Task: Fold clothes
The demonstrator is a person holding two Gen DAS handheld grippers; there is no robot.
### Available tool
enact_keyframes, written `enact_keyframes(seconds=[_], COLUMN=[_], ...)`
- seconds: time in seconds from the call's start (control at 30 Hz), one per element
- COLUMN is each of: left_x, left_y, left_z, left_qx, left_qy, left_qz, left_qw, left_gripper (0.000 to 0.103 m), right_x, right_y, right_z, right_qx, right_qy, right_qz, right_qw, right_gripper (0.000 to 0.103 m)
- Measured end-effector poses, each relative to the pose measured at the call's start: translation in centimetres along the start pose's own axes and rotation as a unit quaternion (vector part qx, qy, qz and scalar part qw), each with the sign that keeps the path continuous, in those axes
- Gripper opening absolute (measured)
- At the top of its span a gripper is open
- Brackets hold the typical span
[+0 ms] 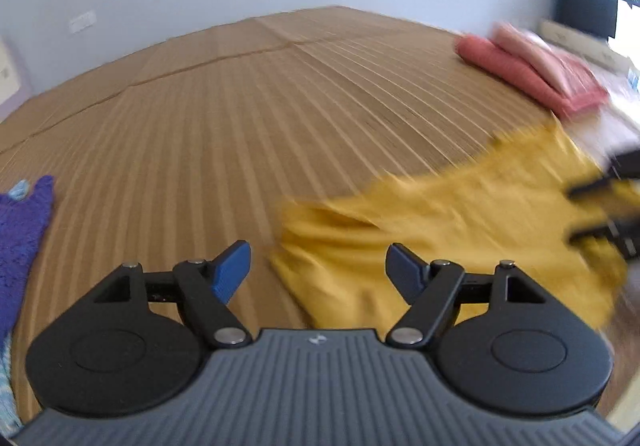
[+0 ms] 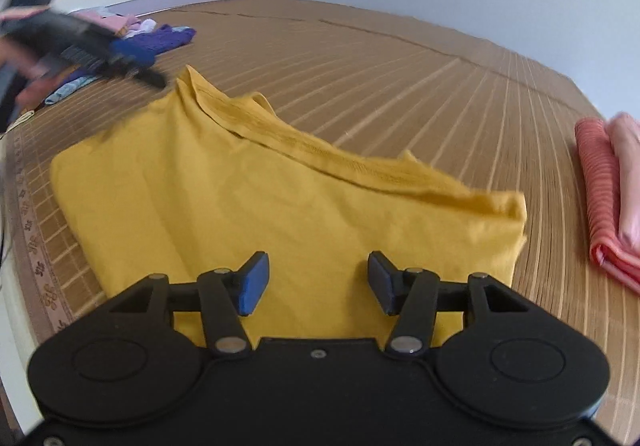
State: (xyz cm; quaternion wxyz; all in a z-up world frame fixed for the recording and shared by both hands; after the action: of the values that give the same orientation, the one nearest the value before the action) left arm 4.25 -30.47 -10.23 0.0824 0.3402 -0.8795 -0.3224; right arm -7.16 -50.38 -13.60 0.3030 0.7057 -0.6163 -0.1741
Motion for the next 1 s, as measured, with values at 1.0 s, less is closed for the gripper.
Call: enact_keyframes(seconds=[1.0], left_x=[2.8], left_y=[1.7], left_z=[1.8], left_qx=[0.014], left_qy=[-0.111], left_qz=[-0.051], left_qw=[0.9924], left_gripper=[0.079], right_x=[-5.4], right_y=[6.6], right_z=[-3.7], right_qx=[0.047], right_qy=[-0.080], right_qz=[-0.106], right_qw=[0.990], right_gripper=[0.030])
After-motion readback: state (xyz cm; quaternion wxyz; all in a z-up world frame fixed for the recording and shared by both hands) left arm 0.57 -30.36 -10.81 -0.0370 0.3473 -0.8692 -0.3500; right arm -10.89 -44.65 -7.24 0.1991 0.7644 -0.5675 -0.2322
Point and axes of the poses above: each gripper's, at about its wrist camera, not at the fingertips, and y roughly against the way its jaws point, x to its right, z to its underside, the point moved 9 cm from there along -y, roughly the way its jaws point, and after that the axes turned 4 degrees about y, right-handed, at the moved point
